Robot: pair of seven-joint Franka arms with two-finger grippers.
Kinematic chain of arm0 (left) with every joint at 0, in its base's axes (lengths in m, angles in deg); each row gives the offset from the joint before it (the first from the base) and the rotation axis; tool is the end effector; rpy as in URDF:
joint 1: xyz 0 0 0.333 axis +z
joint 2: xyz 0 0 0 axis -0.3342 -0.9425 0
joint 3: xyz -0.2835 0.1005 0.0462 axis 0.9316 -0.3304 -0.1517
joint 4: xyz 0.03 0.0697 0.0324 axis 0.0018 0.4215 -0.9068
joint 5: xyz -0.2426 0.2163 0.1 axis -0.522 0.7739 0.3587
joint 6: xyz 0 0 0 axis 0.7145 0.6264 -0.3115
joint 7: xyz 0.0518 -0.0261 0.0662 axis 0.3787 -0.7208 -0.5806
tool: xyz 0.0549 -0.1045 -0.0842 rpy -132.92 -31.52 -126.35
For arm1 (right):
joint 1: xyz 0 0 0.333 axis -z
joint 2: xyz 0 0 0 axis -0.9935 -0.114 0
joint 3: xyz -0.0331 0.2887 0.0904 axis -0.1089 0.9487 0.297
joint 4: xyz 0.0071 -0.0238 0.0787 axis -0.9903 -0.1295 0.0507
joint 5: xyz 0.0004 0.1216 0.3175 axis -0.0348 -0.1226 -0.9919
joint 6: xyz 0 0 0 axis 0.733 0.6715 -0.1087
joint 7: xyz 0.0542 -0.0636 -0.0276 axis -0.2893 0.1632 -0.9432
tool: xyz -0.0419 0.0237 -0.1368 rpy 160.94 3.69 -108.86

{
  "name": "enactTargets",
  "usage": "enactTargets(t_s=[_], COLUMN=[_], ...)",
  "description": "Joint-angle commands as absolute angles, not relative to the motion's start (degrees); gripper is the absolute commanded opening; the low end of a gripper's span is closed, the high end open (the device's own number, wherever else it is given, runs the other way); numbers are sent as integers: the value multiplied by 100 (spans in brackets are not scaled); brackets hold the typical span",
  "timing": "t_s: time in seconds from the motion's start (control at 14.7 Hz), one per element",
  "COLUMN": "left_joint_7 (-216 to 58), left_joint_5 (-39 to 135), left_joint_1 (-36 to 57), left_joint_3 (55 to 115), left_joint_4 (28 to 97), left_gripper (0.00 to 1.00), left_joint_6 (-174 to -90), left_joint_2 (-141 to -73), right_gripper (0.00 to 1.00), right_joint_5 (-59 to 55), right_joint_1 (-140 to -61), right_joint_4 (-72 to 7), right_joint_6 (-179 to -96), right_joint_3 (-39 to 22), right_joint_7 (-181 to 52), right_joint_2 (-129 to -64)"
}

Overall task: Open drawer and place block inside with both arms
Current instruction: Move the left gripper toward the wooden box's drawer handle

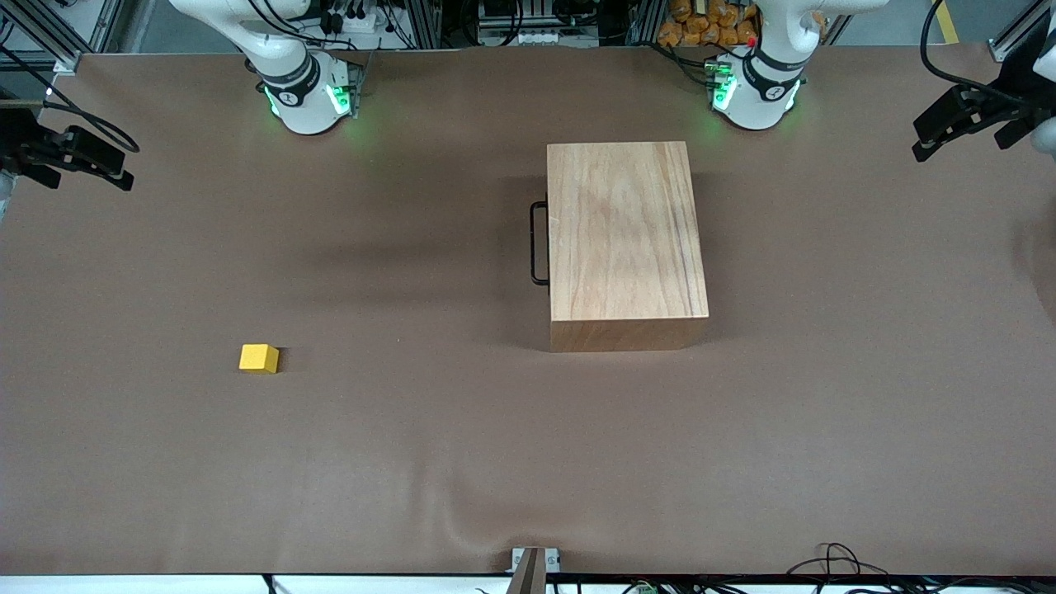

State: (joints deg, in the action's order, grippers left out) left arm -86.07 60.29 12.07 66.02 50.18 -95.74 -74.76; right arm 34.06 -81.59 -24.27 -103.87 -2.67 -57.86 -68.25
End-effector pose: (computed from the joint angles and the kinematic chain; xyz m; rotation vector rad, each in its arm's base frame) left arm 0.4445 -0.0438 0.6328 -3.0752 -0.1926 0.0004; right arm 0.4586 -0.0089 0.5985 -3.1213 0.0883 0.1130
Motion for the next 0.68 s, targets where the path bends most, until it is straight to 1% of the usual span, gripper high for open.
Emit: enactTargets(t_s=[0.0, 0.14, 0.34, 0.61], left_joint_7=[-8548, -8547, -8547, -8547], left_joint_5=[5959, 5959, 5951, 5889], left_joint_1=[1214, 1197, 1170, 1135], left_joint_3=[6647, 6655, 6655, 6664], left_joint_4=[4883, 4874, 4865, 4857], left_gripper=[100, 100, 100, 100], left_joint_6=[-9467, -9476, -9476, -9485], left_joint_2=[-7547, -7547, -7600, -7697], right_gripper=[100, 100, 100, 100], right_joint_5=[3368, 3148, 3068, 3068], right_joint_1=[-8047, -8038, -8117, -7837], right_joint_4=[-2472, -2472, -2525, -2543], right_joint_6=[-9988, -9766, -9835, -9853], right_joint_3=[-321, -348, -313, -340], right_joint_7=[-5822, -5840, -5762, -5832], right_joint_2=[-6701, -6675, -6666, -6710])
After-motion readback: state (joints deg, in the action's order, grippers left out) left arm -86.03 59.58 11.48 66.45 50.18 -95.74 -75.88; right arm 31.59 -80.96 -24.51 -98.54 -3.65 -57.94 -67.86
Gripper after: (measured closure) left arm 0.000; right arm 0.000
